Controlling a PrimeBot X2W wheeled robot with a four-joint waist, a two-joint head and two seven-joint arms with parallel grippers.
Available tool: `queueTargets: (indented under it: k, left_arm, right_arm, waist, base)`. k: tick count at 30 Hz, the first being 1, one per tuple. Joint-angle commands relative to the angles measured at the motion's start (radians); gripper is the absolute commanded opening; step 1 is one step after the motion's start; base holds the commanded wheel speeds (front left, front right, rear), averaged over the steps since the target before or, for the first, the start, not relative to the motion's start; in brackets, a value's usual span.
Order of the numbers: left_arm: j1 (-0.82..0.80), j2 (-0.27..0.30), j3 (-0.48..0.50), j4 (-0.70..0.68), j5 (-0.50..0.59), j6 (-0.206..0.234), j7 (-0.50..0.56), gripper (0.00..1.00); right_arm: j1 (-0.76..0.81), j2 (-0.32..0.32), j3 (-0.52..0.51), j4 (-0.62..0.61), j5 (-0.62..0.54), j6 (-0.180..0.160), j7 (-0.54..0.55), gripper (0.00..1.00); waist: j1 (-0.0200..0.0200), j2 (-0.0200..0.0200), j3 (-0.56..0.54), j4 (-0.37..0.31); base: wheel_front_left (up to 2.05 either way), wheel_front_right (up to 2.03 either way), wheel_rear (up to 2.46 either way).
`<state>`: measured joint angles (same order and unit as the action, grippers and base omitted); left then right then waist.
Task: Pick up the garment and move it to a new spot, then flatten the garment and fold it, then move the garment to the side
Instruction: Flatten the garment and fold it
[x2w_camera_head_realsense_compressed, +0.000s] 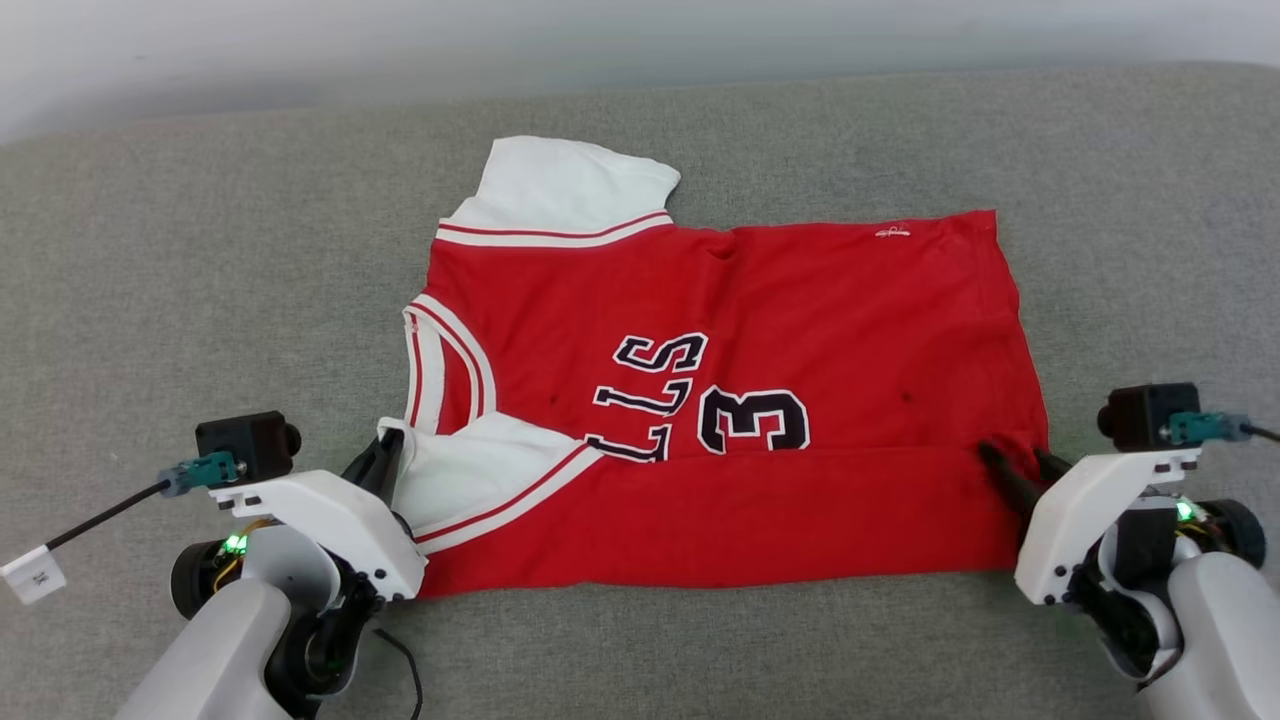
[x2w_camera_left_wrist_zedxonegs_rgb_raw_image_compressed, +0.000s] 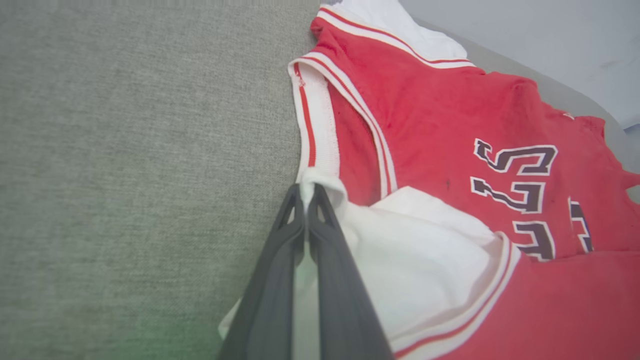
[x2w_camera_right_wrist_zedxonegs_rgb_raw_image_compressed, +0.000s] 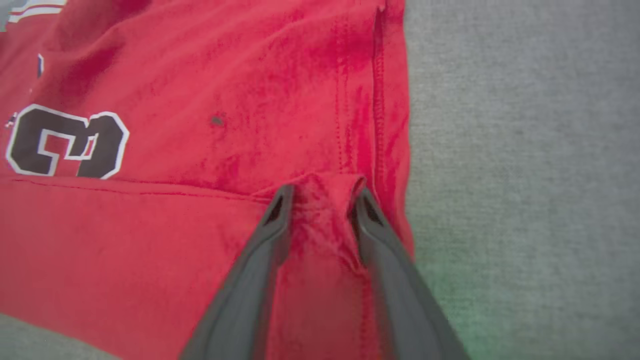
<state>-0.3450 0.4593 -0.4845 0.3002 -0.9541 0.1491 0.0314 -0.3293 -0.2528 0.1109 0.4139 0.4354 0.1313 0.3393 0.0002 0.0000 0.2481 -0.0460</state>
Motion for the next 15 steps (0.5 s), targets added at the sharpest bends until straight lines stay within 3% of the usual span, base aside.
queueTargets:
  k: [1, 9, 15]
  left_arm:
    - [-0.018, -0.009, -0.004, 0.028, 0.006, -0.014, -0.018, 1.00]
    - [0.021, 0.033, 0.024, 0.015, 0.008, -0.007, -0.059, 1.00]
    - [0.062, 0.105, 0.016, -0.081, -0.004, 0.010, 0.032, 1.00]
  right_arm:
    - [-0.015, -0.006, 0.023, 0.003, 0.017, -0.001, -0.050, 1.00]
    - [0.045, -0.030, 0.005, -0.097, 0.034, -0.001, -0.269, 1.00]
    - [0.117, -0.036, -0.050, -0.192, -0.029, -0.001, -0.352, 1.00]
  waist:
    - [-0.0002, 0.0000, -0.014, 0.001]
    - [-0.0002, 0.0000, -0.095, -0.001]
    - [-0.0002, 0.0000, -0.156, 0.004]
  base:
    - [0.00, 0.00, 0.00]
    - [0.00, 0.00, 0.00]
    - [0.00, 0.00, 0.00]
